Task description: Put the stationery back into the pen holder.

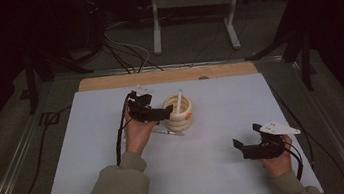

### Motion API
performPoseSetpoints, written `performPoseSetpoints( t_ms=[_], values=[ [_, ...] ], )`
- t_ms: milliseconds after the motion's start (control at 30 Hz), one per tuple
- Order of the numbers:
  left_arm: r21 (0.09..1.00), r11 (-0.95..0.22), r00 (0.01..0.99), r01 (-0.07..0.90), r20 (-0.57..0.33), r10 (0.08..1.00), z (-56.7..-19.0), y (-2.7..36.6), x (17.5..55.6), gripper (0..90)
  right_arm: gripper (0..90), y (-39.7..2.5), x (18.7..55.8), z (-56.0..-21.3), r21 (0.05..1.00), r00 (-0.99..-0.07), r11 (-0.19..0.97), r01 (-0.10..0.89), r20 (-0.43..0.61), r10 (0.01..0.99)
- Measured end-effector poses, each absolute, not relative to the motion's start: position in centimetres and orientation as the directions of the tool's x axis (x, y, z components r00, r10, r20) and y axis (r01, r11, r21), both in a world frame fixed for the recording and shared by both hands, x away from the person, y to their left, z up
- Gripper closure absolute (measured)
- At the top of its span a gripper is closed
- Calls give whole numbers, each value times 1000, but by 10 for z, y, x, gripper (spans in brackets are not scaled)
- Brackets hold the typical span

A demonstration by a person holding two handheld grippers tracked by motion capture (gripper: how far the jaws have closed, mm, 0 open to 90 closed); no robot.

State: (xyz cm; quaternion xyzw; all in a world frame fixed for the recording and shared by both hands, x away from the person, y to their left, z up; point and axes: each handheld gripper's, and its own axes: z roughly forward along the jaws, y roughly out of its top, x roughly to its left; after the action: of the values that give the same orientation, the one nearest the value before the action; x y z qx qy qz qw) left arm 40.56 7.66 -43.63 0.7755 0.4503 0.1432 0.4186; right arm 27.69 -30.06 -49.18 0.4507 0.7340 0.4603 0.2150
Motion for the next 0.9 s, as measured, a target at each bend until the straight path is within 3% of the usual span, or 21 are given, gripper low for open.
performPoseSetpoints(
  t_ms=[433, 900],
  values=[
    [694, -337, 529, 636, -74, 846, -431, 95, 404, 5, 0, -300, 277, -492, 870, -502, 171, 463, 98, 859],
    [614, -332, 454, 716, -48, 890, -439, 118, 412, 6, 0, -300, 277, -492, 869, -502, 173, 464, 97, 859]
  ],
)
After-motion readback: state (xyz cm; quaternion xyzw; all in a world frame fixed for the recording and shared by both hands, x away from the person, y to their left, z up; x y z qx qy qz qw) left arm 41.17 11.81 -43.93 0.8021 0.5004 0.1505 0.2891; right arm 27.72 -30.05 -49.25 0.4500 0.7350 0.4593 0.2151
